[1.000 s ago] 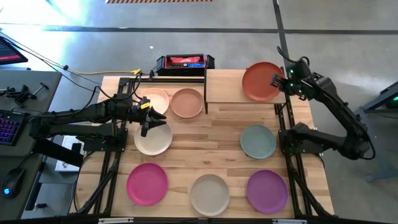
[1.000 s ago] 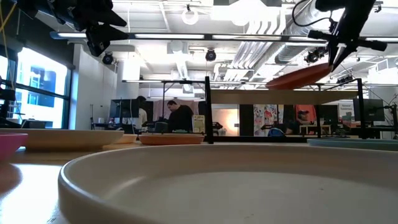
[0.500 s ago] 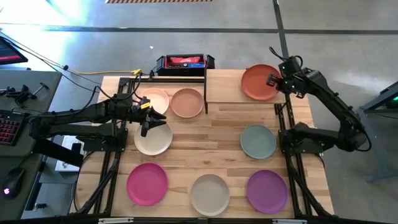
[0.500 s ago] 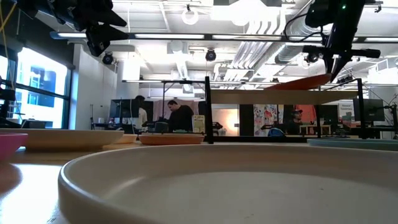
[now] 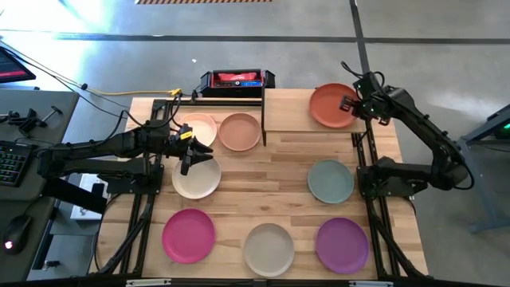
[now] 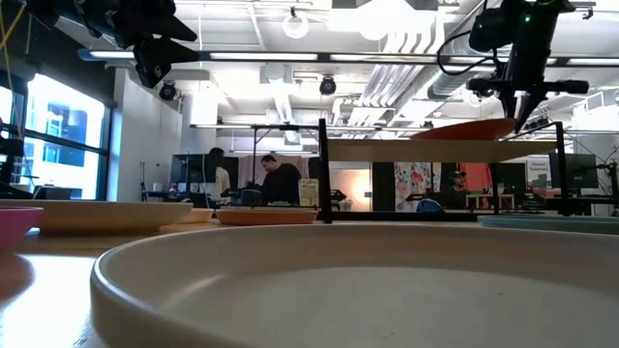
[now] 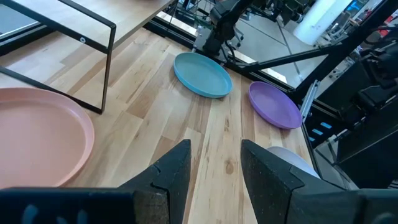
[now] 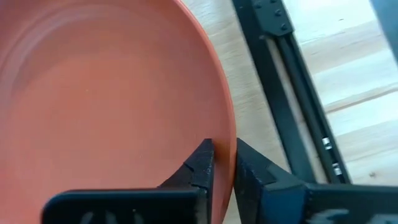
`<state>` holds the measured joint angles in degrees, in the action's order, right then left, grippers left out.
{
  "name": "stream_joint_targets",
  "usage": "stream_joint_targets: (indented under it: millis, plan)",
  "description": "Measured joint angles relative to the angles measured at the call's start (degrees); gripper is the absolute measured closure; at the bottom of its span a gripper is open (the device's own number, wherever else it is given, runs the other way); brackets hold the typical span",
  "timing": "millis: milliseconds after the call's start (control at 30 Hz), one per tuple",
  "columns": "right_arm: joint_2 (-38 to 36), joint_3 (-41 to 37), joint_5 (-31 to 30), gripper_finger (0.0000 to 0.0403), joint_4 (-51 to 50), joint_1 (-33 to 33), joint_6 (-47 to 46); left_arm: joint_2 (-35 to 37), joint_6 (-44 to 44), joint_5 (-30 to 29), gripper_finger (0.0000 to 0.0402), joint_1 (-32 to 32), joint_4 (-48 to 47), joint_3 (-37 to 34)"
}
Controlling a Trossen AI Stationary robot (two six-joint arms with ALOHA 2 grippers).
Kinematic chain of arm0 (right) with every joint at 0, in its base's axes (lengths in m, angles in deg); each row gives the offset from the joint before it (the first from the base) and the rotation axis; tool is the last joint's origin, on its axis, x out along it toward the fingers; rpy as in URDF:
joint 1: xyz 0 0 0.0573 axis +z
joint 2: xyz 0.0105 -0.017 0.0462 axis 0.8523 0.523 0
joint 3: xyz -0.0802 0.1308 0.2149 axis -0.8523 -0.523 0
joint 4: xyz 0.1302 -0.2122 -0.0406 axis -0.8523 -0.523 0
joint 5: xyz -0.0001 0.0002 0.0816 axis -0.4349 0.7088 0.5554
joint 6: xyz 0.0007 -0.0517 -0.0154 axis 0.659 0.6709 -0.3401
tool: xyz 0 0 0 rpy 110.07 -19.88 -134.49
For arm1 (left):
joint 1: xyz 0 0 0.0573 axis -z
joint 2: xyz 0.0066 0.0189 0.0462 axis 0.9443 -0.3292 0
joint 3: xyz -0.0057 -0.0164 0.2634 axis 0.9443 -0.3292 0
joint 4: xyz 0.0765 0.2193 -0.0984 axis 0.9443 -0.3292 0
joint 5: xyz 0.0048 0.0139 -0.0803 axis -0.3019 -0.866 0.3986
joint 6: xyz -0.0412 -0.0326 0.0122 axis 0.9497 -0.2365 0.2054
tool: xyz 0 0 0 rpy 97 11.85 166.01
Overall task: Place and stack plates onto a shelf
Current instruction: Put the orange plate on the shelf, then stack the pink plate on top of the orange plate on the shelf
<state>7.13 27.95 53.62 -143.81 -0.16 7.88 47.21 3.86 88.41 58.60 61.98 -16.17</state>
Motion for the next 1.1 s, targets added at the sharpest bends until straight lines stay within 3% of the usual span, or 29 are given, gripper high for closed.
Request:
stream_joint_targets:
  millis: [367,633,967,1100]
  plan:
    - [-0.06,0.00,-0.86,0.0313,-0.92,0.36,0.73,0.00,0.02,0.00,0.0273,0.00,0.00,0.00]
    - [-2.39,0.00,5.26,0.0311,-1.85,0.70,2.29,0.01,0.24,0.00,0.0273,0.00,0.00,0.00]
    - [-7.84,0.00,7.15,0.0311,-5.52,0.52,1.91,0.01,2.29,0.02,0.0273,0.00,-0.01,0.00]
    - [-10.51,0.00,11.66,0.0311,-7.45,0.55,1.89,0.02,5.75,1.59,0.0273,0.02,-1.60,0.00]
